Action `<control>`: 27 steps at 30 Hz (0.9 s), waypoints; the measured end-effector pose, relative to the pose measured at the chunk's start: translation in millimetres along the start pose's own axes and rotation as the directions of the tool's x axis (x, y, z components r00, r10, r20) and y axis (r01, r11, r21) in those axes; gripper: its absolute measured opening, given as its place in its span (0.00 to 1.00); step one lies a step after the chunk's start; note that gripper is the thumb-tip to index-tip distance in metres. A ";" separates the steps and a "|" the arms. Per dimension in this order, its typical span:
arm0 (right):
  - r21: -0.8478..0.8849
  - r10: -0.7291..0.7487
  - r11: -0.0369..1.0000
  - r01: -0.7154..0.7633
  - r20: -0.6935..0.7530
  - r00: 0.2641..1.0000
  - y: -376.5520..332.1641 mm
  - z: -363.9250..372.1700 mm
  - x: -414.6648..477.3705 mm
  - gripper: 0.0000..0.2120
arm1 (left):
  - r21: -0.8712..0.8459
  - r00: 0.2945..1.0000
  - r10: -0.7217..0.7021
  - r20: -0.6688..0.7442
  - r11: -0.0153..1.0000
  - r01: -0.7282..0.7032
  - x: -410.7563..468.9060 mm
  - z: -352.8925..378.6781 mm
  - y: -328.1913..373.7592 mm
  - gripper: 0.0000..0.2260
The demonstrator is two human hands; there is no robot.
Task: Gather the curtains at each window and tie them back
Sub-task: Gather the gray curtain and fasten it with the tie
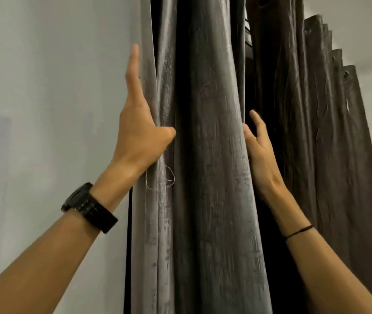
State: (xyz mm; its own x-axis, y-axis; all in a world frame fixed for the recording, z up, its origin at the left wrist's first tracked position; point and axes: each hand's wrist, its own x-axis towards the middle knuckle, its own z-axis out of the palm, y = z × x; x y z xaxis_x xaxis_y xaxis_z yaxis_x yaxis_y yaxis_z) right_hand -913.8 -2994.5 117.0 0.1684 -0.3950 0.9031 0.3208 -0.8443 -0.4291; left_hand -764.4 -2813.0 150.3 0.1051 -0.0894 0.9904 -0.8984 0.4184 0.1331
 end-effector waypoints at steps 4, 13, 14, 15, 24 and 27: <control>-0.304 -0.309 0.910 0.281 -0.047 0.950 15.4 16.6 -27.6 0.40 | 0.291 0.998 -0.014 0.065 0.957 -0.006 -40.3 -5.8 -5.3 0.52; -0.537 -0.336 0.813 0.224 -0.119 0.934 33.8 6.3 -51.5 0.08 | 0.412 0.974 -0.201 -0.104 0.883 0.226 -79.5 -24.2 -8.2 0.26; -0.537 -0.349 0.815 0.220 -0.151 0.925 30.1 3.0 -54.8 0.07 | 0.442 0.977 -0.181 -0.115 0.871 0.213 -79.8 -27.2 -8.8 0.18; -0.533 -0.357 0.820 0.207 -0.195 0.914 26.5 0.0 -58.1 0.07 | 0.476 0.982 -0.143 -0.120 0.860 0.183 -80.5 -29.8 -8.5 0.09; -0.512 -0.314 0.820 0.258 -0.026 0.949 6.5 3.5 -75.8 0.16 | 0.512 0.994 0.104 -0.025 0.855 -0.076 -90.6 -36.7 17.9 0.30; -0.422 -0.310 0.869 0.260 -0.055 0.949 -4.0 12.9 -93.8 0.18 | 0.516 0.983 0.080 0.167 0.842 -0.156 -103.1 -21.0 20.0 0.29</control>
State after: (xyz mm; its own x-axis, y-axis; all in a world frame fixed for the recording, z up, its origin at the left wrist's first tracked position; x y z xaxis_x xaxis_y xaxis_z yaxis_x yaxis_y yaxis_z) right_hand -918.8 -2949.4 33.7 0.0089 -0.1327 0.9911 -0.0704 -0.9888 -0.1317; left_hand -784.2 -2776.4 51.6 -0.0398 -0.2053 0.9779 -0.9931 -0.1003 -0.0615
